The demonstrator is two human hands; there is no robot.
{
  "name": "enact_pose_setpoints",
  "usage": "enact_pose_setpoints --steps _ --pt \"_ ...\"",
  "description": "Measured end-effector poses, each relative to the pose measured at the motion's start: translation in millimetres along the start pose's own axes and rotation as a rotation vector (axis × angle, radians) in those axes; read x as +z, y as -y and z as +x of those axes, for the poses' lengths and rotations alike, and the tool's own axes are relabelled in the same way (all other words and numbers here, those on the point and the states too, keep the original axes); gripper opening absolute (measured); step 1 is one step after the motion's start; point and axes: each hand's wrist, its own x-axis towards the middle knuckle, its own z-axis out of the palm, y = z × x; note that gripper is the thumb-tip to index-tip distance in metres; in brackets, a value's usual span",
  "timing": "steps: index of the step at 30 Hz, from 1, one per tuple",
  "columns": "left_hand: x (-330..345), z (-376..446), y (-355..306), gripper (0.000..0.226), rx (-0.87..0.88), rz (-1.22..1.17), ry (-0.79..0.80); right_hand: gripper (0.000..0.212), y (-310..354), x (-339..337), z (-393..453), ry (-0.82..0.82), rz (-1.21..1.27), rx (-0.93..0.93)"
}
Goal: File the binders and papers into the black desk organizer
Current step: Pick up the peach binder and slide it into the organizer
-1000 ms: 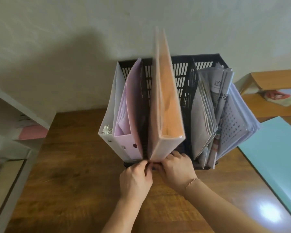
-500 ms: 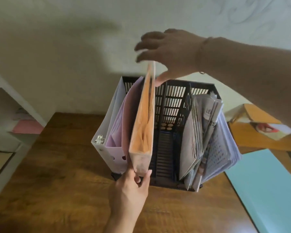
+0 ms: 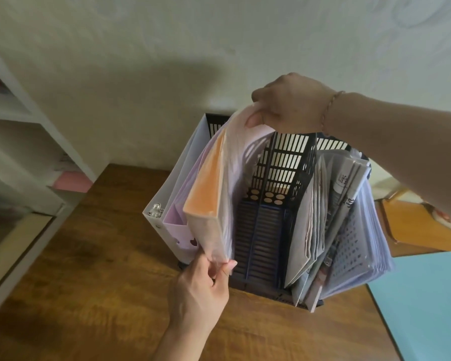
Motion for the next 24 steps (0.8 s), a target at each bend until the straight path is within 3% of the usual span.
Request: enact_pose_setpoints --steps 16,24 --pt "-1.1 2.5 0.7 0.036 0.132 -0.076 -0.162 0.049 2.9 1.8 -2.0 -0.268 -0.001 0.092" --pt "0.1 1.4 4.9 0.042 0.120 -0.079 -0.112 0.051 -3.1 8.5 2.4 -0.135 -0.047 0.135"
